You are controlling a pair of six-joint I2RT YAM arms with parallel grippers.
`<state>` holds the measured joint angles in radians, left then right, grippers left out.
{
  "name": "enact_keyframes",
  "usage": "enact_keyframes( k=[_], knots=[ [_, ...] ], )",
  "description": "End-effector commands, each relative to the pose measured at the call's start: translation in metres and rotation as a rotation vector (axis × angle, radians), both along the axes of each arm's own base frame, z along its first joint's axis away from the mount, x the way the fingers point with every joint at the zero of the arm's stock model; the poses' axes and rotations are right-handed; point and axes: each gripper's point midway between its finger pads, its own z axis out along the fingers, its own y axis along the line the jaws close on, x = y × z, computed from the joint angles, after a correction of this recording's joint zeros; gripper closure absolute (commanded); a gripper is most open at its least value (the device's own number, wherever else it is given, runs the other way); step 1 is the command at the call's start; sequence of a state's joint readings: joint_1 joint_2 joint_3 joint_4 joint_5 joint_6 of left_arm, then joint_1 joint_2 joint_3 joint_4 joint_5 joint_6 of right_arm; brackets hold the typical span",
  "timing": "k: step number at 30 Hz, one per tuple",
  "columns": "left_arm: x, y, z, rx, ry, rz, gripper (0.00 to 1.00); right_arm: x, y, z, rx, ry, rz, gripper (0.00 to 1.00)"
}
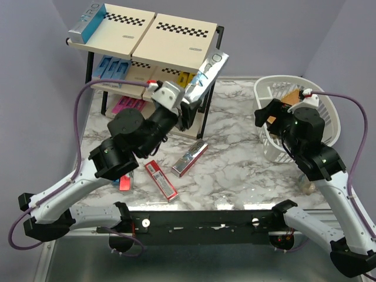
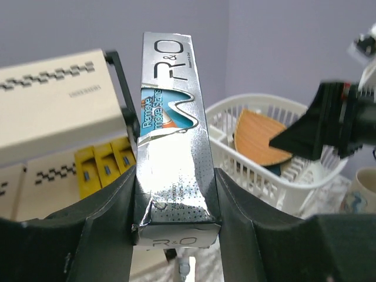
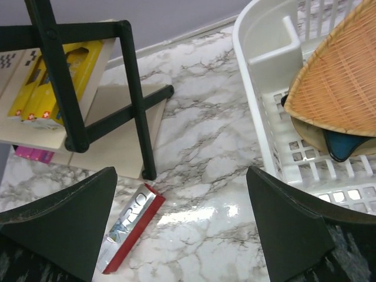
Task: Place and organize the toothpastes onto the shelf
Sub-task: Place the toothpaste on the shelf.
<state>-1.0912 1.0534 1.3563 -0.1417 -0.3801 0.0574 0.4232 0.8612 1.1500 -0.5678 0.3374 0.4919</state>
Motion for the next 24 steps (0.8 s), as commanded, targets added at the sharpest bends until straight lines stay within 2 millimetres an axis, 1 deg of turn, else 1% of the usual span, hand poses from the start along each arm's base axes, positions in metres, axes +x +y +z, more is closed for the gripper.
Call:
enact_keyframes(
  k=[1,2,3,4,5,6,8,9,10,11,12,13,15,16,18,19,20,21,22,23,24],
  knots=[
    [0.013,0.011,0.051,0.017,-0.066,0.008,0.79,0.002,-0.012,-0.010,-0.067,-0.014,-0.037,0.00],
    [0.025,0.020,0.058,0.021,-0.078,0.050,0.79,0.001,-0.010,-0.012,-0.061,-0.011,-0.024,0.00],
    [0.030,0.024,0.075,0.006,-0.099,0.067,0.79,0.001,-0.008,-0.014,-0.056,-0.012,-0.019,0.00],
    [0.036,0.030,0.081,0.007,-0.105,0.088,0.79,0.000,-0.007,-0.016,-0.049,-0.012,-0.013,0.00],
    [0.048,0.040,0.086,0.002,-0.109,0.126,0.79,0.000,-0.004,-0.023,-0.047,0.001,0.004,0.00],
    [0.055,0.046,0.098,-0.012,-0.124,0.143,0.79,0.000,-0.002,-0.024,-0.041,-0.002,0.014,0.00],
    [0.066,0.053,0.106,-0.012,-0.126,0.148,0.79,0.000,0.004,-0.031,-0.043,0.010,0.049,0.00],
    [0.081,0.068,0.117,-0.026,-0.133,0.200,0.79,0.001,0.007,-0.034,-0.047,0.016,0.063,0.00],
    [0.087,0.075,0.121,-0.025,-0.134,0.220,0.79,0.000,0.009,-0.035,-0.047,0.020,0.076,0.00],
    [0.094,0.079,0.121,-0.011,-0.125,0.227,0.79,0.001,0.013,-0.038,-0.059,0.028,0.102,0.00],
    [0.108,0.094,0.128,-0.014,-0.132,0.272,0.79,0.001,0.015,-0.042,-0.064,0.035,0.111,0.00],
    [0.115,0.101,0.128,-0.002,-0.128,0.294,0.79,0.002,0.016,-0.045,-0.066,0.041,0.121,0.00],
    [0.129,0.111,0.134,0.003,-0.134,0.319,0.79,0.004,0.020,-0.052,-0.083,0.052,0.146,0.00],
    [0.140,0.130,0.133,0.009,-0.127,0.364,0.79,0.005,0.022,-0.053,-0.084,0.052,0.156,0.00],
    [0.153,0.141,0.134,0.011,-0.125,0.378,0.79,0.006,0.026,-0.057,-0.093,0.060,0.176,0.00],
    [0.162,0.159,0.133,0.009,-0.121,0.417,0.79,0.007,0.027,-0.058,-0.095,0.061,0.180,0.00],
    [0.168,0.167,0.132,0.006,-0.117,0.423,0.79,0.008,0.029,-0.059,-0.104,0.062,0.193,0.00],
    [0.176,0.167,0.127,0.014,-0.106,0.393,0.79,0.009,0.029,-0.059,-0.107,0.057,0.196,0.00],
    [0.181,0.174,0.125,0.012,-0.100,0.400,0.79,0.011,0.030,-0.062,-0.112,0.063,0.197,0.00],
    [0.189,0.192,0.123,0.006,-0.086,0.434,0.79,0.012,0.030,-0.064,-0.119,0.065,0.199,0.00],
    [0.198,0.197,0.116,0.013,-0.070,0.438,0.79,0.013,0.031,-0.064,-0.123,0.066,0.204,0.00]
  ],
)
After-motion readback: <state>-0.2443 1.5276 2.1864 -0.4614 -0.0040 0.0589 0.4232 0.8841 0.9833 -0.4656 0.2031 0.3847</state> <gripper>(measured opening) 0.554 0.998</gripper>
